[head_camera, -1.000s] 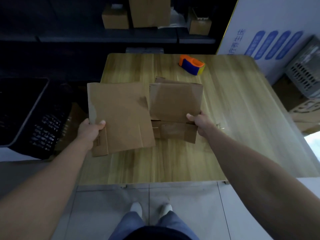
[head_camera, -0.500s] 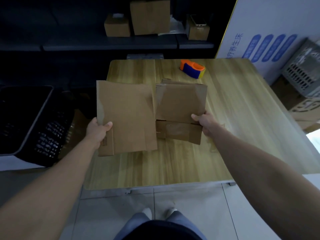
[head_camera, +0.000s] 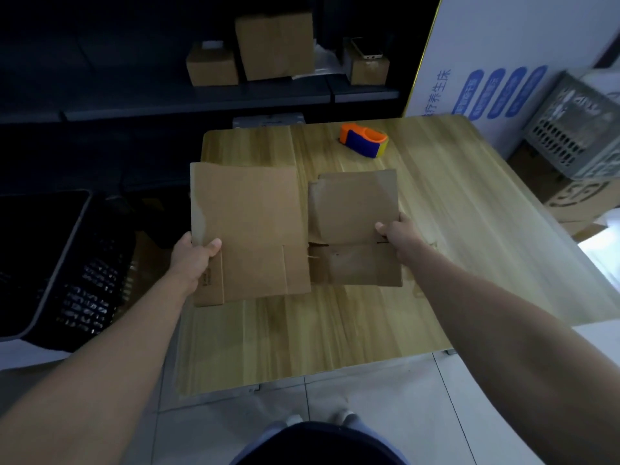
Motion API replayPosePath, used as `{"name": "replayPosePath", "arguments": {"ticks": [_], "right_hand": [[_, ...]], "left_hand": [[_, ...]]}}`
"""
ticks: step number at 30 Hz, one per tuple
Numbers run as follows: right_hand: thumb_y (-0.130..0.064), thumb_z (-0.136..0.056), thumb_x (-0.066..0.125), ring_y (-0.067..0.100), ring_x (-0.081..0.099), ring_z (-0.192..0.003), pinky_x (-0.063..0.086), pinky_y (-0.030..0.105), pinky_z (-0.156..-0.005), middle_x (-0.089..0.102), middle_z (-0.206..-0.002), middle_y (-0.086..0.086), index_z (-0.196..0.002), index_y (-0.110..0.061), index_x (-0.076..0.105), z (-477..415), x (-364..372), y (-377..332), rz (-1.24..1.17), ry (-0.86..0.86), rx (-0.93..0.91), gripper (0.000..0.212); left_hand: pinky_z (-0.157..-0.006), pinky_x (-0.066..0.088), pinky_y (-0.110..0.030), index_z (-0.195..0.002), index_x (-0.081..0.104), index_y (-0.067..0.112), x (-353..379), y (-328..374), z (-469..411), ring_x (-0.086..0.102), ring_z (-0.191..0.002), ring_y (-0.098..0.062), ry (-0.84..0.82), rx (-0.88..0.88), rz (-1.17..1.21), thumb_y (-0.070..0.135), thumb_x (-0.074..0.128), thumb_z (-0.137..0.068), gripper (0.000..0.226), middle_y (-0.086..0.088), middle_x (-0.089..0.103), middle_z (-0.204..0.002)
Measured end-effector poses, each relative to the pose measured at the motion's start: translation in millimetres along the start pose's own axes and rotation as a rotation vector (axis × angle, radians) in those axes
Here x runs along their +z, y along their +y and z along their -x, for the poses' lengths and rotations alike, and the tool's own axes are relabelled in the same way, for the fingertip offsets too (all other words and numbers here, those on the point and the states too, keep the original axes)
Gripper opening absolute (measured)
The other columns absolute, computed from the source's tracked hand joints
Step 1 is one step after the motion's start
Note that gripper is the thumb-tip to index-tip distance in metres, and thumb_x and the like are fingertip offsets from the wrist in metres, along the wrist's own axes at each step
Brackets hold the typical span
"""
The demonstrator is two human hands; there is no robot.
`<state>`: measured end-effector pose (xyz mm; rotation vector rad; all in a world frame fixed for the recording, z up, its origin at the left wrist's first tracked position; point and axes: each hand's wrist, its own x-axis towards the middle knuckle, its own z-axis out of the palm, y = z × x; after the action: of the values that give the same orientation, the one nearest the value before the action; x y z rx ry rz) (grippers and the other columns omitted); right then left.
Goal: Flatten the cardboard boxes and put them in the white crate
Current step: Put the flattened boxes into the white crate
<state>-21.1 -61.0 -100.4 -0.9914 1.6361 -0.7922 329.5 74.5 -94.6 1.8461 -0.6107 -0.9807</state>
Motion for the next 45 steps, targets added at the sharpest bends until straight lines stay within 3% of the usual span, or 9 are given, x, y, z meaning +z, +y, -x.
{"name": "replayPosePath", "arguments": {"ticks": [3, 6, 9, 15, 21, 24, 26, 30, 45], "right_hand": [[-0.010, -0.088, 0.063, 0.026, 0.061, -0.095, 0.050, 0.035, -0.078, 0.064, -0.113, 0.010, -0.125, -0.010, 0.054, 2.5, -5.8, -11.4, -0.057, 0.054, -0.014, 0.038], [-0.015, -0.090, 0.063, 0.031, 0.061, -0.104, 0.052, 0.048, -0.088, 0.063, -0.117, 0.013, -0.125, -0.008, 0.053, 3.1, -23.3, -23.4, -0.046, 0.068, 0.021, 0.038], [-0.015, -0.090, 0.062, 0.032, 0.061, -0.103, 0.053, 0.049, -0.086, 0.063, -0.115, 0.014, -0.124, -0.007, 0.054, 2.7, -49.9, -32.1, -0.077, 0.105, 0.038, 0.036], [-0.015, -0.091, 0.061, 0.032, 0.060, -0.105, 0.051, 0.048, -0.090, 0.062, -0.117, 0.015, -0.126, -0.006, 0.052, -5.1, -123.5, -35.2, -0.105, 0.158, 0.027, 0.037], [-0.016, -0.090, 0.061, 0.031, 0.061, -0.101, 0.051, 0.048, -0.090, 0.064, -0.114, 0.012, -0.127, -0.009, 0.053, -23.4, -236.6, -27.9, -0.145, 0.238, 0.024, 0.038], [-0.014, -0.089, 0.063, 0.023, 0.061, -0.091, 0.054, 0.037, -0.080, 0.064, -0.109, 0.006, -0.123, -0.009, 0.054, -33.2, -310.3, -20.4, -0.144, 0.326, -0.024, 0.035], [-0.013, -0.088, 0.063, 0.025, 0.060, -0.099, 0.052, 0.040, -0.087, 0.062, -0.116, 0.008, -0.125, -0.007, 0.054, -39.8, -358.8, -16.1, -0.129, 0.368, -0.048, 0.038], [-0.014, -0.089, 0.062, 0.023, 0.056, -0.098, 0.048, 0.035, -0.085, 0.060, -0.116, 0.005, -0.130, -0.010, 0.052, -56.7, -444.4, -15.5, -0.129, 0.426, -0.042, 0.042], [-0.013, -0.085, 0.063, 0.026, 0.064, -0.093, 0.053, 0.042, -0.086, 0.066, -0.109, 0.007, -0.120, -0.010, 0.059, -122.1, -658.7, -8.0, -0.190, 0.655, -0.019, 0.035]], "left_hand": [[-0.100, 0.041, -0.043, -0.134, 0.048, 0.014, 11.4, 16.6, -9.7, 0.053, -0.108, -0.022, -0.047, 0.024, 0.017, 0.021, 0.067, -0.087, 0.051, -0.005, 0.058, -0.124], [-0.103, 0.040, -0.046, -0.137, 0.045, 0.015, 27.0, 35.1, -19.7, 0.053, -0.114, -0.024, -0.095, 0.022, 0.043, 0.024, 0.069, -0.085, 0.058, -0.004, 0.056, -0.129], [-0.103, 0.041, -0.046, -0.137, 0.045, 0.014, 51.5, 50.5, -24.6, 0.055, -0.115, -0.025, -0.126, 0.023, 0.053, 0.024, 0.071, -0.083, 0.061, -0.004, 0.057, -0.130], [-0.095, 0.049, -0.045, -0.113, 0.061, 0.012, 131.3, 78.3, -14.5, 0.064, -0.099, -0.025, -0.213, 0.095, 0.089, 0.014, 0.071, -0.080, 0.035, -0.007, 0.068, -0.112], [-0.092, 0.050, -0.044, -0.111, 0.059, 0.015, 242.2, 104.8, 18.1, 0.064, -0.096, -0.025, -0.308, 0.135, 0.088, 0.015, 0.070, -0.082, 0.031, -0.006, 0.067, -0.109], [-0.086, 0.051, -0.040, -0.107, 0.059, 0.015, 312.8, 114.3, 47.9, 0.064, -0.093, -0.024, -0.338, 0.146, 0.105, 0.014, 0.069, -0.083, 0.026, -0.005, 0.068, -0.106], [-0.083, 0.051, -0.038, -0.105, 0.060, 0.015, 360.3, 121.8, 69.0, 0.064, -0.093, -0.025, -0.359, 0.153, 0.099, 0.013, 0.069, -0.082, 0.025, -0.005, 0.068, -0.105], [-0.092, 0.050, -0.042, -0.112, 0.062, 0.012, 445.6, 142.3, 100.3, 0.064, -0.100, -0.026, -0.410, 0.164, 0.105, 0.012, 0.069, -0.081, 0.031, -0.006, 0.068, -0.109], [-0.092, 0.050, -0.039, -0.110, 0.061, 0.011, 692.4, 229.5, 134.4, 0.062, -0.091, -0.021, -0.580, 0.256, 0.063, 0.007, 0.069, -0.081, 0.030, -0.010, 0.067, -0.111]]}}
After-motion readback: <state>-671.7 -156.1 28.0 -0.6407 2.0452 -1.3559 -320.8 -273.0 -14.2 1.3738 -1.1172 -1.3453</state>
